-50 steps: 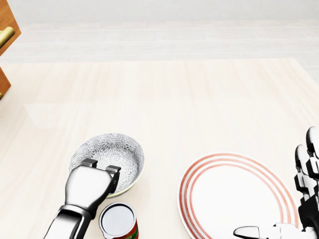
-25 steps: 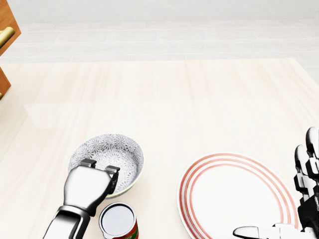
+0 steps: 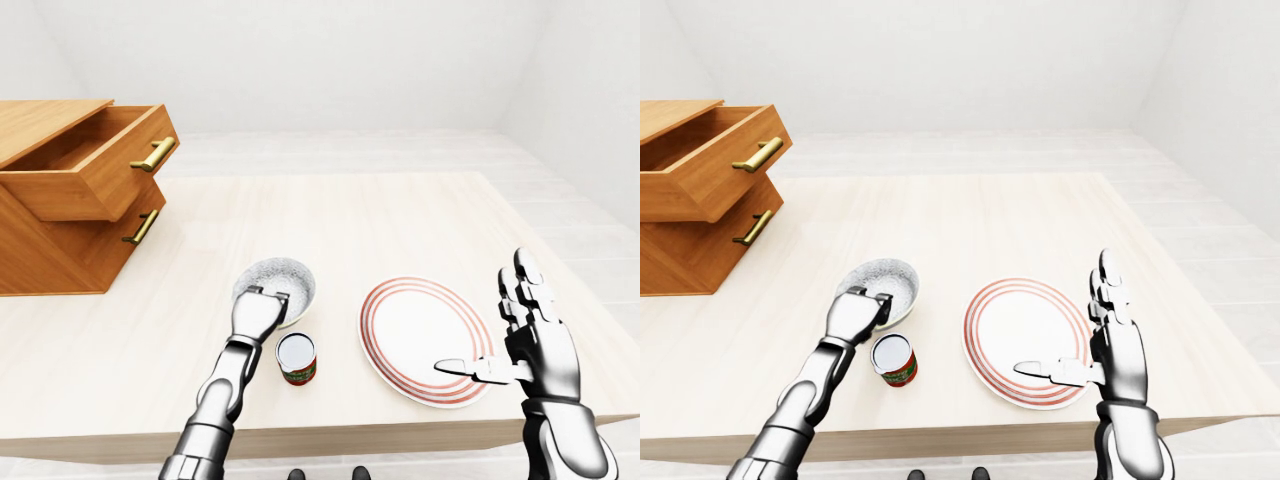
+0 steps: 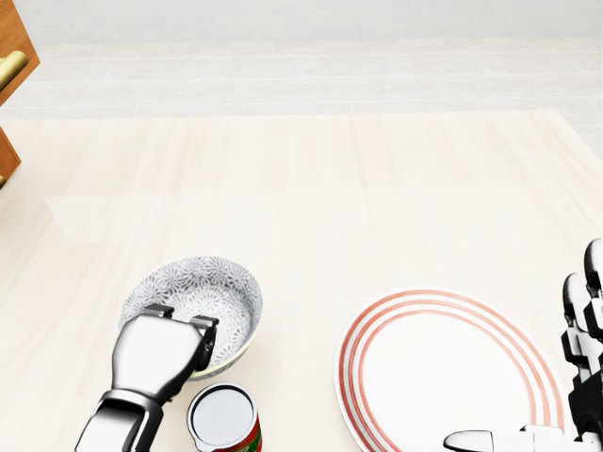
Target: Put the bowl on the plate.
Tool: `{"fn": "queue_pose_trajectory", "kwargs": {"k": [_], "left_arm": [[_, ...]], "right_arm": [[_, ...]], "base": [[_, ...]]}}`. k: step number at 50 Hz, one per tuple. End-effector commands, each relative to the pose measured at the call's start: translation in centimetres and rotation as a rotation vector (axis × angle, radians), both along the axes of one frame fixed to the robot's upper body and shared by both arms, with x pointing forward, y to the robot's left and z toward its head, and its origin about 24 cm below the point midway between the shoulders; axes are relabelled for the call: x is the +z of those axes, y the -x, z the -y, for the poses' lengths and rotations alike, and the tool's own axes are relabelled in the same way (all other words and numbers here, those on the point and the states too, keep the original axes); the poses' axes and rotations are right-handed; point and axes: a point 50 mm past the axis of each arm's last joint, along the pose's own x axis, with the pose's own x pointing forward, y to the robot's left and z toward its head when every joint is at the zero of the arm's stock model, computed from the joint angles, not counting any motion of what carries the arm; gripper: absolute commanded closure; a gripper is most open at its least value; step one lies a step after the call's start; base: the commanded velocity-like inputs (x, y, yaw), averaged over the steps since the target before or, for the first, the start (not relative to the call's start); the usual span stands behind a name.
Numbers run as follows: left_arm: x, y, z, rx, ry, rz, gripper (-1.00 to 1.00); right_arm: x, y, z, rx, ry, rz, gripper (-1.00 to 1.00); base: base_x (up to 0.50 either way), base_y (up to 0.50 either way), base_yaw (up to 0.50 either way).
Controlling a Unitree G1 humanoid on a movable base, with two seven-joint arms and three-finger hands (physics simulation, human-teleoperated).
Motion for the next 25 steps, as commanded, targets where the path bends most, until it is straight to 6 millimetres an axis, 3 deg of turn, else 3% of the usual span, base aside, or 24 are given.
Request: {"fn": "queue_pose_trajectory", "kwargs": {"k": [1,25], "left_arm": [[-0.1,0.5,-1.5,0.051,0.008,-0.03,1.0],[4.6,-1.1,-1.4,0.067,0.106,0.046,1.0]], "right_arm": [[0.1,0.2,0.0,-0.004,0.003,0.001,-1.0],[0.0,0.2,0.0,0.002,-0.007,0.004,-1.0]], "base": [[0.0,0.0,0.0],[0.0,0.0,0.0]]}}
